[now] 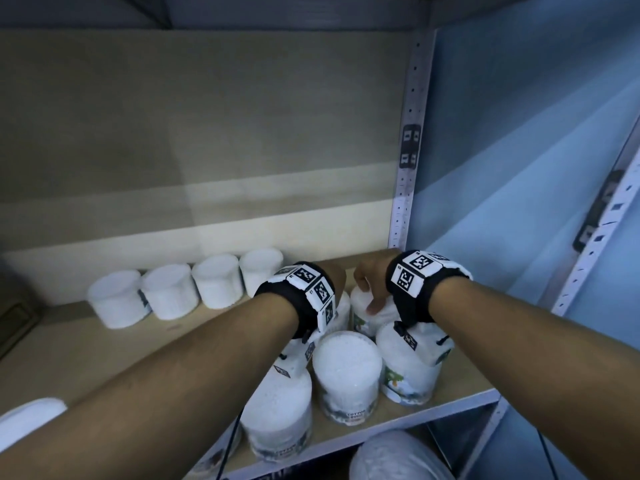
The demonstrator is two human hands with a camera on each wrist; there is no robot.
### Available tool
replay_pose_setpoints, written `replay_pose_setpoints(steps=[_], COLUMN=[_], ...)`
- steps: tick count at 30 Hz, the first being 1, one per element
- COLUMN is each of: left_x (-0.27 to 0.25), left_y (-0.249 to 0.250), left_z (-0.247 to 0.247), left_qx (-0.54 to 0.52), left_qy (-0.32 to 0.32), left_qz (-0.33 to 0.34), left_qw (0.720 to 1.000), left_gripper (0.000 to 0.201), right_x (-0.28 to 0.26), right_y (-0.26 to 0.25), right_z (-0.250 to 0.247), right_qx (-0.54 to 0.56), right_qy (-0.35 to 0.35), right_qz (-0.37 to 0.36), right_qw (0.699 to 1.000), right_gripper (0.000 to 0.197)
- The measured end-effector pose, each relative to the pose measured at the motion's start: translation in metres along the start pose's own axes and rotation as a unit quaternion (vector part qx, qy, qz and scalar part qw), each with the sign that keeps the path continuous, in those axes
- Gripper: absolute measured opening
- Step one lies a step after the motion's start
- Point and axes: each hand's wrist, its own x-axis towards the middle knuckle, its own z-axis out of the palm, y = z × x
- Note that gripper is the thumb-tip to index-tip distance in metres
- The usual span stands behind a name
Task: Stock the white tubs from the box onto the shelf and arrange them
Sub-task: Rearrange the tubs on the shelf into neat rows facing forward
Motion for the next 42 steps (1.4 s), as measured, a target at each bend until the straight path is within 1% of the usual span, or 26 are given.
replay_pose_setpoints(steps=[2,4,5,6,8,10,11,12,13,14,15,16,17,18,19,22,23,26,30,33,39,42], left_x=[-0.005,-0.019,-0.021,-0.026,-0.023,-0.013,-0.014,-0.017,-0.019,-0.024,-0.028,-0.032,-0.035,-0.039,-0.043,-0.051,-0.053,-0.053,-0.053,-0.048,-0.032,-0.027], left_y=[0.005,0.012,0.014,0.015,0.012,0.003,-0.005,-0.012,-0.022,-0.03,-0.04,-0.052,-0.064,-0.075,-0.087,-0.126,-0.139,-0.171,-0.199,-0.21,-0.218,-0.217], left_z=[-0.005,-0.009,-0.009,-0.009,-0.006,-0.003,-0.004,-0.006,-0.007,-0.009,-0.01,-0.009,-0.006,-0.004,-0.001,0.007,0.011,0.024,0.039,0.047,0.065,0.069], left_qx=[-0.009,-0.008,-0.004,-0.003,0.001,0.004,0.003,-0.017,-0.034,-0.052,-0.068,-0.086,-0.101,-0.107,-0.106,-0.118,-0.124,-0.129,-0.155,-0.169,-0.183,-0.176], left_qy=[-0.03,-0.037,-0.03,-0.025,-0.032,-0.038,-0.027,-0.019,0.003,0.016,0.044,0.06,0.071,0.069,0.073,0.061,0.059,0.051,0.053,0.059,0.063,0.088], left_qz=[0.006,0.024,0.032,0.033,0.037,0.035,0.026,0.015,0.009,0.001,0.0,-0.014,-0.028,-0.047,-0.054,-0.077,-0.084,-0.12,-0.142,-0.145,-0.134,-0.123], left_qw=[1.0,0.999,0.999,0.999,0.999,0.999,0.999,1.0,0.999,0.999,0.997,0.994,0.992,0.991,0.99,0.988,0.987,0.983,0.976,0.973,0.972,0.973], left_gripper=[0.035,0.036,0.035,0.035,0.037,0.041,0.039,0.033,0.028,0.026,0.027,0.023,0.016,0.013,0.012,0.03,0.032,0.047,0.051,0.051,0.054,0.053], right_x=[0.009,0.005,0.005,0.012,-0.007,-0.042,-0.049,-0.053,-0.053,-0.053,-0.05,-0.047,-0.042,-0.036,-0.031,-0.018,-0.012,0.004,0.03,0.047,0.073,0.078], right_y=[0.001,0.001,0.001,0.006,0.002,-0.01,-0.014,-0.018,-0.021,-0.025,-0.028,-0.034,-0.038,-0.044,-0.049,-0.068,-0.075,-0.095,-0.119,-0.135,-0.157,-0.161], right_z=[0.012,0.009,0.008,0.013,0.001,-0.019,-0.025,-0.031,-0.037,-0.044,-0.049,-0.052,-0.056,-0.061,-0.065,-0.078,-0.083,-0.094,-0.101,-0.107,-0.105,-0.103], right_qx=[-0.014,-0.021,-0.02,-0.011,-0.006,0.015,0.03,0.051,0.068,0.084,0.102,0.123,0.132,0.144,0.15,0.17,0.178,0.189,0.185,0.184,0.158,0.139], right_qy=[-0.004,-0.03,-0.037,-0.031,-0.027,-0.01,-0.008,0.002,0.024,0.047,0.072,0.09,0.104,0.113,0.125,0.139,0.134,0.116,0.114,0.105,0.086,0.083], right_qz=[0.005,0.022,0.024,0.018,0.025,0.004,-0.009,-0.015,-0.024,-0.03,-0.035,-0.036,-0.042,-0.045,-0.053,-0.075,-0.079,-0.096,-0.108,-0.11,-0.093,-0.09], right_qw=[1.0,0.999,0.999,0.999,0.999,1.0,0.999,0.999,0.997,0.995,0.991,0.988,0.985,0.982,0.979,0.973,0.972,0.97,0.97,0.971,0.979,0.983], right_gripper=[0.059,0.06,0.061,0.062,0.059,0.045,0.043,0.045,0.045,0.044,0.042,0.038,0.034,0.032,0.031,0.034,0.036,0.038,0.046,0.05,0.061,0.062])
